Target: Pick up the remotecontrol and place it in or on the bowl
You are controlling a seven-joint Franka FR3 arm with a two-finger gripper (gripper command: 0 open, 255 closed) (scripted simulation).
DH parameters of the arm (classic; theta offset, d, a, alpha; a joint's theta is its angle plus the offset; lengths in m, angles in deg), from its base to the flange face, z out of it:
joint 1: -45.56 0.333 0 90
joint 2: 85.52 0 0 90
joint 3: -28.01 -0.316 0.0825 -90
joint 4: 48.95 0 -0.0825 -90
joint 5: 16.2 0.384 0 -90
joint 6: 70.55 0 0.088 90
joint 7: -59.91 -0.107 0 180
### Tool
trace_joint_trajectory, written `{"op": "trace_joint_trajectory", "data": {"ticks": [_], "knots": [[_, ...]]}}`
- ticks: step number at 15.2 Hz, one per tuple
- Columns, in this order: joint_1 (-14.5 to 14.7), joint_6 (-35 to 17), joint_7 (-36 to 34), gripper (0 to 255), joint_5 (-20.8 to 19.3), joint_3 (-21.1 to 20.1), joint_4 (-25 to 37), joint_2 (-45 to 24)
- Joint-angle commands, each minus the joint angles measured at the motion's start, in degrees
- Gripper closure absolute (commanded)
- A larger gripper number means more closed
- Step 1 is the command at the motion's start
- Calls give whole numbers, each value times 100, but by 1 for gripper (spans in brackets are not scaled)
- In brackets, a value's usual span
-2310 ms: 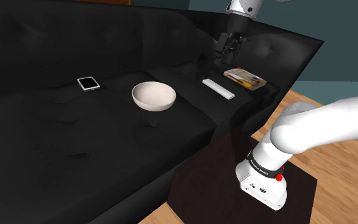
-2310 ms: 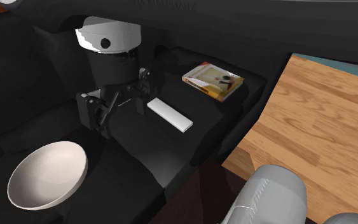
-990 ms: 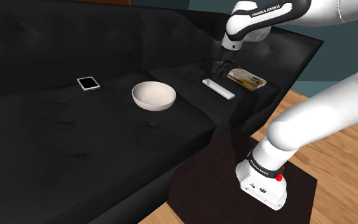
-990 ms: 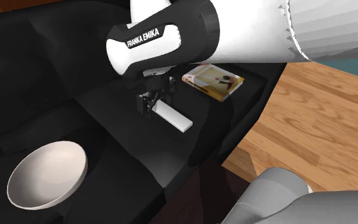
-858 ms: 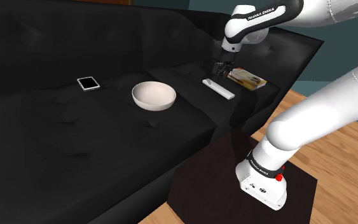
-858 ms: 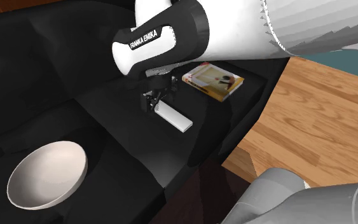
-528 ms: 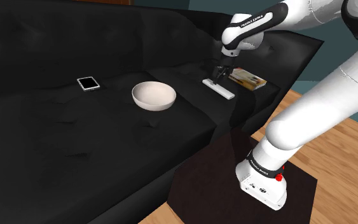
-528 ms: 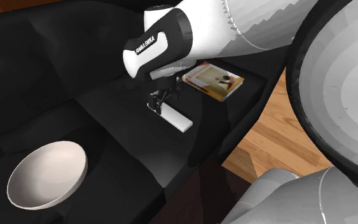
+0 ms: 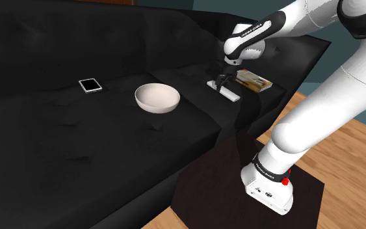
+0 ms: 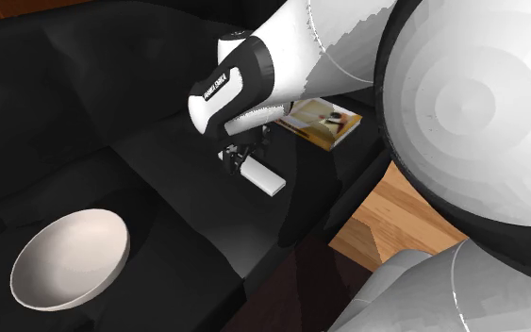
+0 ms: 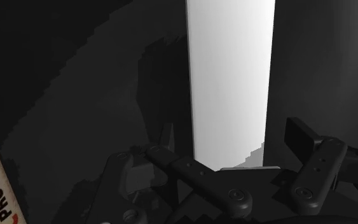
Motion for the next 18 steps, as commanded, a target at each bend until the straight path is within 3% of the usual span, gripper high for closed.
{"op": "trace_joint_trajectory", "data": {"ticks": [1, 6, 7, 18], "knots": [[0, -21, 7, 0, 7, 4, 4, -23], [0, -21, 7, 0, 7, 3, 4, -22], [0, -21, 7, 255, 7, 3, 4, -22], [-4, 149, -14, 255, -21, -9, 71, 84]]}}
